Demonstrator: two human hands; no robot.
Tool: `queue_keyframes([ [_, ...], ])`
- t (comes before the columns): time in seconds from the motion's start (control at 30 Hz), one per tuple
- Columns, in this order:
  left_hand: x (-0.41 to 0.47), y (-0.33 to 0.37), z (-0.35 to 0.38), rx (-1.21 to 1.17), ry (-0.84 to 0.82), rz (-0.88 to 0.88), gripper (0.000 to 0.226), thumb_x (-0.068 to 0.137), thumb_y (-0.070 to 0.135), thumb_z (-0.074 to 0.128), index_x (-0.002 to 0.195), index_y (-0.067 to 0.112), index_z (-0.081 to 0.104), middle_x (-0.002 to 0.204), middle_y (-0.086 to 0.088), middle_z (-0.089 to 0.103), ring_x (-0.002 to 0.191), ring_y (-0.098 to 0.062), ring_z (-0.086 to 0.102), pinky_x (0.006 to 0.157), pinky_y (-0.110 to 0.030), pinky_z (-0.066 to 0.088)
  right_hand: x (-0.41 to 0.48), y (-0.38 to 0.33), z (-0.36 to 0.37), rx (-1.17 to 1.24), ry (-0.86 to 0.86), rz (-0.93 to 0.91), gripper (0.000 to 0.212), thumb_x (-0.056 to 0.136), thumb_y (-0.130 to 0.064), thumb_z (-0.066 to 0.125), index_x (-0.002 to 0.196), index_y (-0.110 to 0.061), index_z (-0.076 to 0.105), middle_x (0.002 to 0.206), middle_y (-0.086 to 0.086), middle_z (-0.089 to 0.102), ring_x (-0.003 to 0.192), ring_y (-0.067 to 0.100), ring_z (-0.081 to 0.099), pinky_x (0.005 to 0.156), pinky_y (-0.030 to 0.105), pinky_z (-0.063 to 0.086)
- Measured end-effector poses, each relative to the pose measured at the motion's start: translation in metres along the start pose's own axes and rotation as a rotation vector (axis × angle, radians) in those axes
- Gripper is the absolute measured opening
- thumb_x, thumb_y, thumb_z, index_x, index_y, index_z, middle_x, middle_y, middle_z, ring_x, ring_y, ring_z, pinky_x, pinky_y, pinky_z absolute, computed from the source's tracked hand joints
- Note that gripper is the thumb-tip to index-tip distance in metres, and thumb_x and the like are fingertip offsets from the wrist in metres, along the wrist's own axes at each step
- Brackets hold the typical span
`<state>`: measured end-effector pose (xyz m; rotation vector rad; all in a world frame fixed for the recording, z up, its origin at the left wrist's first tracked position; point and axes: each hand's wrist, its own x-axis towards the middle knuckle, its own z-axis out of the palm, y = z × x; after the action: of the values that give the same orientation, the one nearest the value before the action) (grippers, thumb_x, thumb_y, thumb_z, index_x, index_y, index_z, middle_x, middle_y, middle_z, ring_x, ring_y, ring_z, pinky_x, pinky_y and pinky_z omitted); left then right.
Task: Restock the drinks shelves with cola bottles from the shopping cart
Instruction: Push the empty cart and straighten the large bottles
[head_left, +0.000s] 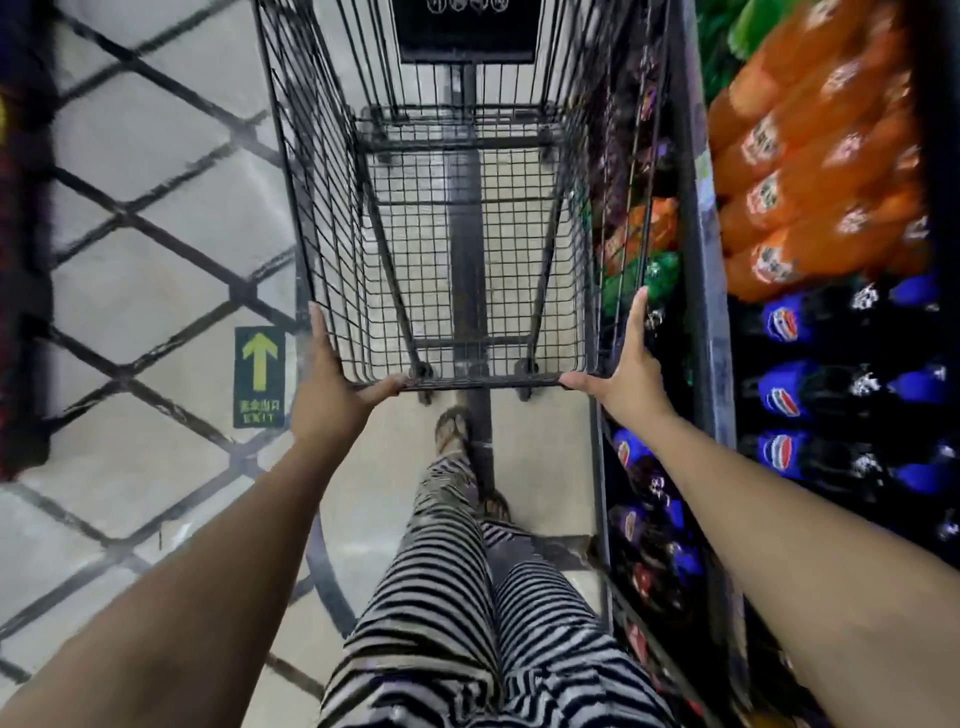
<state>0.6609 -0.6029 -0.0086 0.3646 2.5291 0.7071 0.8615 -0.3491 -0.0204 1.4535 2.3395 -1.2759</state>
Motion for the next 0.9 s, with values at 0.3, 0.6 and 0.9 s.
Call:
queue_keyframes([
  [0.3, 0.17, 0.072, -0.03, 0.035, 0.009, -0.03, 0.13, 0.06, 0.063, 0.078, 0.15, 0.039, -0.012, 0.153, -0.005, 0.036, 0.131, -0.032, 0.046, 0.084, -0.043, 0.048, 0.16, -0.092, -0.032, 0.023, -0.001, -0.025, 0.139, 0.056, -0.048, 0.084, 0.14, -0.047, -0.026, 0.159, 0.011, 0.012, 0.14, 0.032, 0.03, 0.107, 0.043, 0.033],
  [0.6, 0.323, 0.146, -0.053, 0.062, 0.018, -0.03, 0.128, 0.062, 0.059, 0.078, 0.149, 0.038, -0.013, 0.146, -0.013, 0.046, 0.122, -0.038, 0.053, 0.086, -0.046, 0.049, 0.306, -0.175, -0.065, -0.032, -0.006, -0.086, 0.137, 0.064, -0.043, 0.084, 0.144, -0.037, -0.026, 0.16, 0.009, 0.011, 0.135, 0.032, 0.038, 0.108, 0.042, 0.036],
  [0.9, 0.444, 0.202, -0.068, 0.056, 0.008, 0.023, 0.128, 0.064, 0.059, 0.078, 0.148, 0.038, -0.016, 0.155, -0.003, 0.032, 0.132, -0.033, 0.045, 0.096, -0.047, 0.046, 0.412, -0.242, -0.096, -0.028, -0.006, -0.037, 0.132, 0.07, -0.035, 0.083, 0.145, -0.035, -0.026, 0.153, 0.017, 0.029, 0.125, 0.033, 0.049, 0.1, 0.037, 0.039],
])
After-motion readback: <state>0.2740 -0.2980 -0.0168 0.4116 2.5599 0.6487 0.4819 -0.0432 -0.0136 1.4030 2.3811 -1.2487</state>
